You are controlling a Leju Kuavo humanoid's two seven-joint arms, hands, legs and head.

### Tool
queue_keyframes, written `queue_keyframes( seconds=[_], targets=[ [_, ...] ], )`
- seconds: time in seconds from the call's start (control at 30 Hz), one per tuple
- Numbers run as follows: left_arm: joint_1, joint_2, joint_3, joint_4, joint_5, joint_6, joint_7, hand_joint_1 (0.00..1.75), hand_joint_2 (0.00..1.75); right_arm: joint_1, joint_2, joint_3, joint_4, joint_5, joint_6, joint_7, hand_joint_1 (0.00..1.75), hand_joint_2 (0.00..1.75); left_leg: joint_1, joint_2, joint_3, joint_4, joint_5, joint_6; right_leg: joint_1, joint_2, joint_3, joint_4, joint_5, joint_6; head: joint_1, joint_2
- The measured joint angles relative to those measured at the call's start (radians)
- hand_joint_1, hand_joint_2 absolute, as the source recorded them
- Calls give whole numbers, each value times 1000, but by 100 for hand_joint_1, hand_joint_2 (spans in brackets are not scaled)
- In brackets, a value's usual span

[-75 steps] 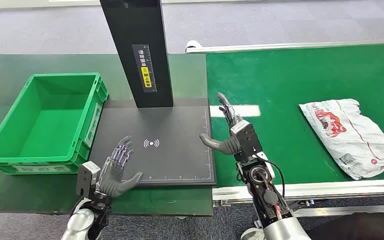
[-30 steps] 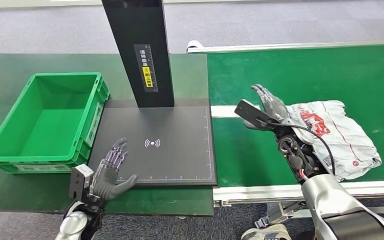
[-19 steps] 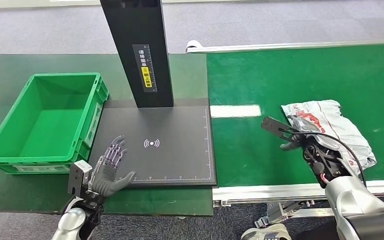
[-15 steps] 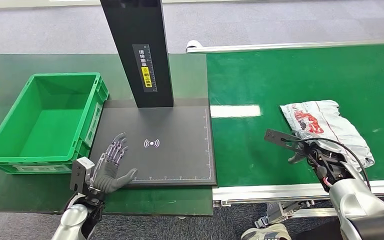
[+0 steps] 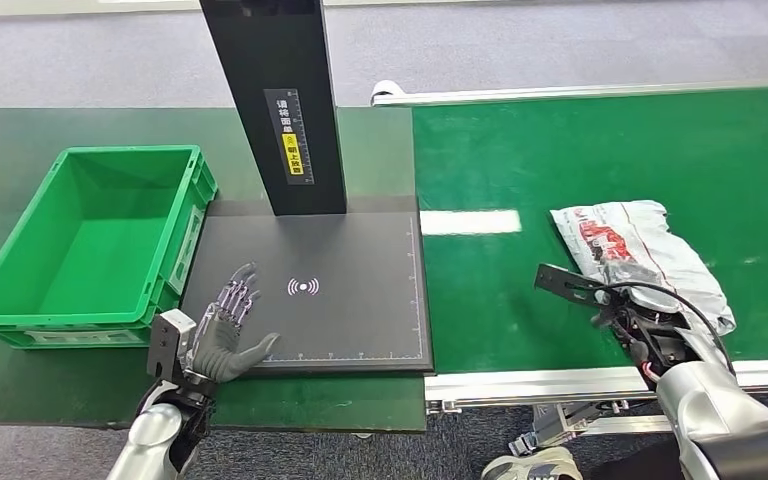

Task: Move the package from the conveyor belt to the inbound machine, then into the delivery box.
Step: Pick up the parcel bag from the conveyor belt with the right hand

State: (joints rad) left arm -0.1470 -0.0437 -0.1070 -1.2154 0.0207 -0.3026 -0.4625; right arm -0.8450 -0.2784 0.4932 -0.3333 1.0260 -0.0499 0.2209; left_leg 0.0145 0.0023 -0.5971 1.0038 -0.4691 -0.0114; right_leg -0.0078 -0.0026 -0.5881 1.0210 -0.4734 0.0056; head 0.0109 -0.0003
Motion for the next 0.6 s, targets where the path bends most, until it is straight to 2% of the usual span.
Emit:
queue_keyframes(
  seconds=[0.07, 0.13, 0.33, 0.43, 0.6],
  targets=[
    [24, -2, 4, -26, 0, 3, 7, 0, 175, 1, 10, -12, -15, 20, -179, -20, 0, 175, 0, 1, 0, 0, 0, 0, 0, 1, -1, 0, 0, 0, 0, 0],
    [42, -3, 6, -52, 1, 4, 15, 0, 175, 0, 18, -27, -36, 31, -287, -47, 0, 175, 0, 0, 0, 0, 0, 0, 0, 0, -1, 0, 0, 0, 0, 0],
    [61, -5, 11, -88, 2, 7, 23, 0, 175, 7, 35, -71, -80, 70, -378, -102, 0, 175, 0, -1, 0, 0, 0, 0, 0, -1, 0, 0, 0, 0, 0, 0],
    [58, -5, 11, -90, 2, 9, 23, 0, 175, 6, 41, -87, -82, 105, -325, -83, 0, 175, 0, -1, 0, 0, 0, 0, 0, -1, 0, 0, 0, 0, 0, 0],
    [35, -5, 11, -74, 3, 6, 22, 0, 175, 7, 48, -101, -64, 156, -36, 23, 0, 175, 0, -1, 0, 0, 0, 0, 0, -1, -1, 0, 0, 0, 0, 0]
  ],
)
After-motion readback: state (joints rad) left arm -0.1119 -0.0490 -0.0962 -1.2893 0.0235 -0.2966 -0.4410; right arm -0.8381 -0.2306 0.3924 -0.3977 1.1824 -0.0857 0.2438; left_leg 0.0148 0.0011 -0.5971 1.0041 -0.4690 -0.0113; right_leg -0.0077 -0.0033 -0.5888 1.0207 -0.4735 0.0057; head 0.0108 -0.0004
